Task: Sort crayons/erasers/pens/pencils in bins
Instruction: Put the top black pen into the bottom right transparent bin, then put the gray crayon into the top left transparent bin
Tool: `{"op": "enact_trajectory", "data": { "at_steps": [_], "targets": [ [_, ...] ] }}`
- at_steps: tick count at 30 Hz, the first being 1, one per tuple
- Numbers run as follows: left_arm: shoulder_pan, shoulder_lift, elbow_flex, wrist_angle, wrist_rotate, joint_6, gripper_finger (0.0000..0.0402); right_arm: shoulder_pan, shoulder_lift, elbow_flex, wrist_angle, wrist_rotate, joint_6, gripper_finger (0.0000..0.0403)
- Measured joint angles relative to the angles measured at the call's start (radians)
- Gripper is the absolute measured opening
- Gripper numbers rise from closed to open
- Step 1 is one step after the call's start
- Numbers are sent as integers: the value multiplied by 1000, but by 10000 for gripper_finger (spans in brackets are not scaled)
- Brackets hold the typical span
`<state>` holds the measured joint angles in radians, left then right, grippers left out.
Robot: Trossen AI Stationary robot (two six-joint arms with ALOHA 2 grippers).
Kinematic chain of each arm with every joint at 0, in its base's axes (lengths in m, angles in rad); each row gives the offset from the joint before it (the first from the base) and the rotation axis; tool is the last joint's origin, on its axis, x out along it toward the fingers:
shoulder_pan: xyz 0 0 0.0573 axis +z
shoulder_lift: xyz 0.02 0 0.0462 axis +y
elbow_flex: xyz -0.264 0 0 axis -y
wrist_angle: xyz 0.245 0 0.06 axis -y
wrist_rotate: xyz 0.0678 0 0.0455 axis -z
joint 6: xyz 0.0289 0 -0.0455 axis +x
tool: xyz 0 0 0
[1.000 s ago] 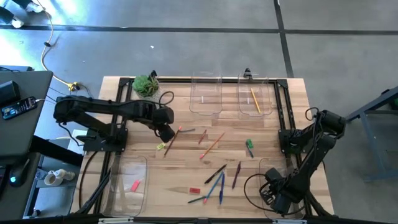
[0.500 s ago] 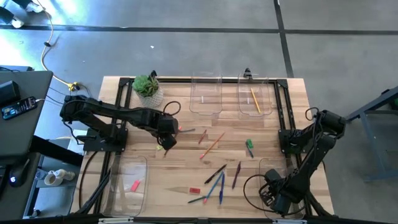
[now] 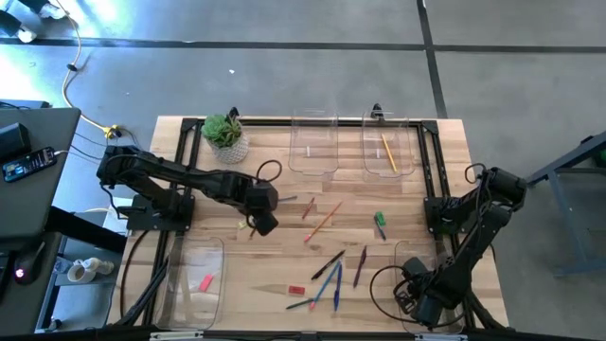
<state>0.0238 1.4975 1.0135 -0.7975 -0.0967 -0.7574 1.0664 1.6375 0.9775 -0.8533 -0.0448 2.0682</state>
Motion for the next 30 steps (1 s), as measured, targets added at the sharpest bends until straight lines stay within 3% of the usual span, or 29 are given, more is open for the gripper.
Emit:
{"op": "enact_trajectory", "data": {
  "at_steps": [8, 24, 30],
  "targets": [
    [4, 0, 0, 113, -2, -11, 163, 0, -18, 4, -2, 33, 0, 97],
    [125, 0, 27, 153, 1, 245, 163, -1, -206, 11, -68, 247, 27, 99],
    [154, 0, 54, 151, 6, 336, 163, -20, -271, 11, -141, 256, 29, 99]
  ]
}}
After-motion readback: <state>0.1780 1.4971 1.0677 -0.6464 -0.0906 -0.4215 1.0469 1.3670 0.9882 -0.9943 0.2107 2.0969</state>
